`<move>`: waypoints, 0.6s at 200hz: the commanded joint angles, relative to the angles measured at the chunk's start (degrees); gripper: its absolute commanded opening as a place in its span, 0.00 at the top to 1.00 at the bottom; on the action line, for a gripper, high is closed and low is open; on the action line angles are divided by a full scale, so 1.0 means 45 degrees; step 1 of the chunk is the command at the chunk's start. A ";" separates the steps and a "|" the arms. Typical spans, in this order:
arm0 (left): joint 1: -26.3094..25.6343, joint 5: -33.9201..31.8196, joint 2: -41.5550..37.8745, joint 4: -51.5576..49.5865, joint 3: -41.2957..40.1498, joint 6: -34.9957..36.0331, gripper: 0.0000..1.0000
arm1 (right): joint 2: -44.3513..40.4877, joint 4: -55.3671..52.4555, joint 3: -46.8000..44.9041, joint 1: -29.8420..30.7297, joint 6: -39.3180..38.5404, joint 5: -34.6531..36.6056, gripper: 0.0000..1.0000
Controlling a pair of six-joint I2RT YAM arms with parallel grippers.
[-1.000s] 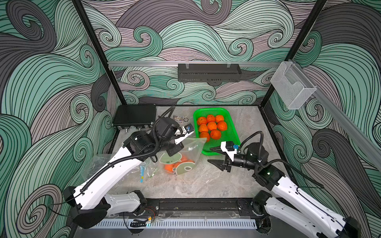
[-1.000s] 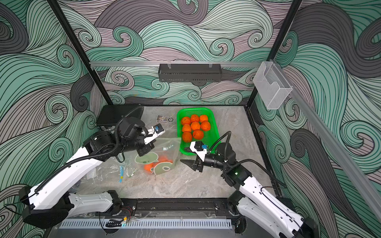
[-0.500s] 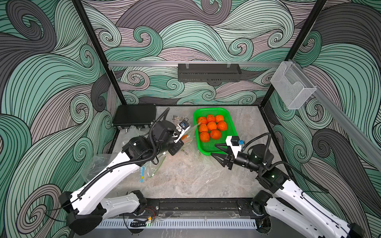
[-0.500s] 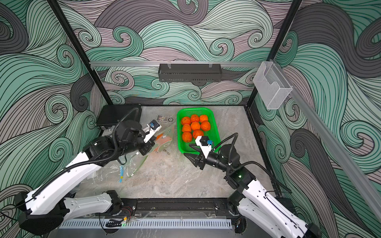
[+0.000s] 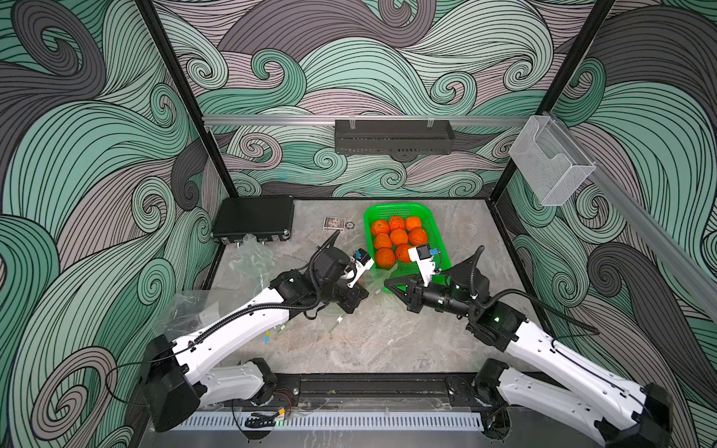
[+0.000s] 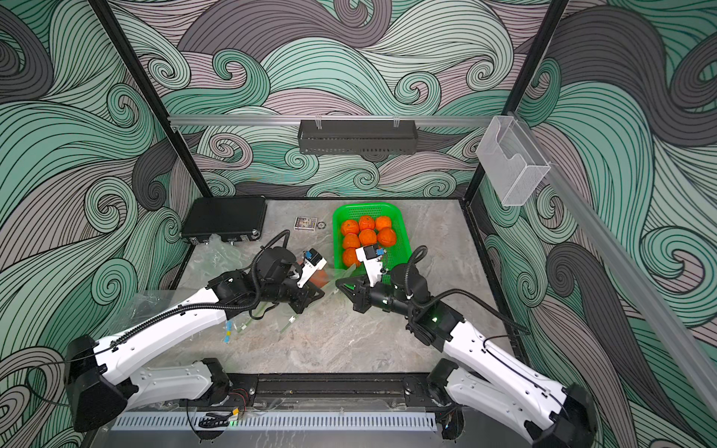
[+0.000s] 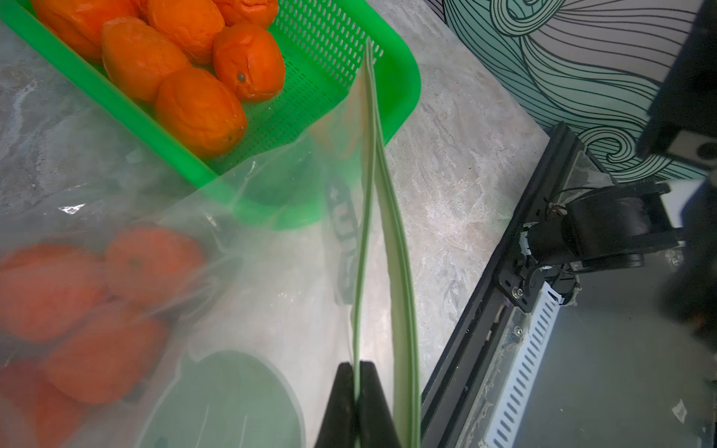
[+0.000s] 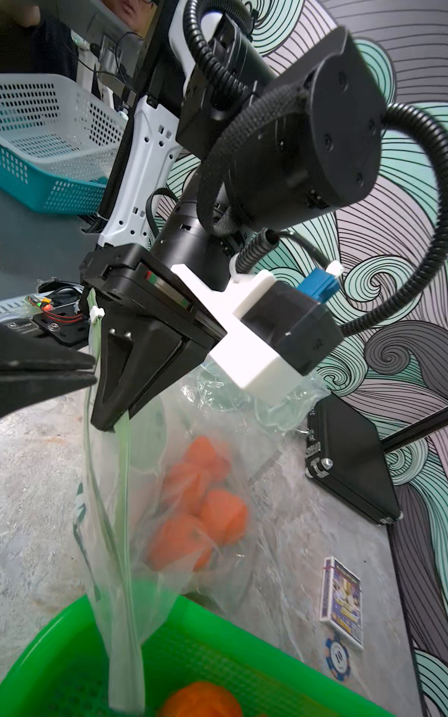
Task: Open the zip-top bag and take out the orange
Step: Open the zipper of the food storage bag at the center of the board.
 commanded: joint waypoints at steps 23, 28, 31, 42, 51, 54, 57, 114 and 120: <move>-0.0177 0.0564 0.0102 0.0285 0.0578 -0.0164 1.00 | 0.1179 -0.1065 0.0781 0.0823 0.0235 0.1816 0.94; -0.0186 0.0591 0.0080 0.0258 0.0597 -0.0116 1.00 | 0.1304 -0.1248 0.0871 0.0825 0.0216 0.1942 0.95; -0.0198 0.0620 0.0068 0.0229 0.0597 -0.0091 1.00 | 0.1377 -0.1343 0.0920 0.0825 0.0198 0.2047 0.95; -0.0199 0.0693 0.0005 0.0224 0.0550 -0.0026 1.00 | 0.1559 -0.1612 0.1070 0.0862 0.0136 0.2307 0.94; -0.0210 0.0790 -0.0054 0.0275 0.0486 0.0037 1.00 | 0.1660 -0.1711 0.1156 0.0884 0.0106 0.2397 0.94; -0.0210 0.0796 -0.0073 0.0290 0.0466 0.0051 1.00 | 0.1673 -0.1775 0.1190 0.0884 0.0070 0.2431 0.95; -0.0218 0.0797 -0.0092 0.0294 0.0434 0.0052 1.00 | 0.1675 -0.1827 0.1211 0.0894 0.0034 0.2484 0.95; -0.0236 0.0522 -0.0206 0.0373 0.0420 0.0072 1.00 | 0.1957 -0.2455 0.0753 0.1037 -0.0081 0.2771 0.95; -0.0235 0.0468 -0.0186 0.0391 0.0457 0.0045 1.00 | 0.1968 -0.2458 0.0628 0.1122 -0.0061 0.2774 0.95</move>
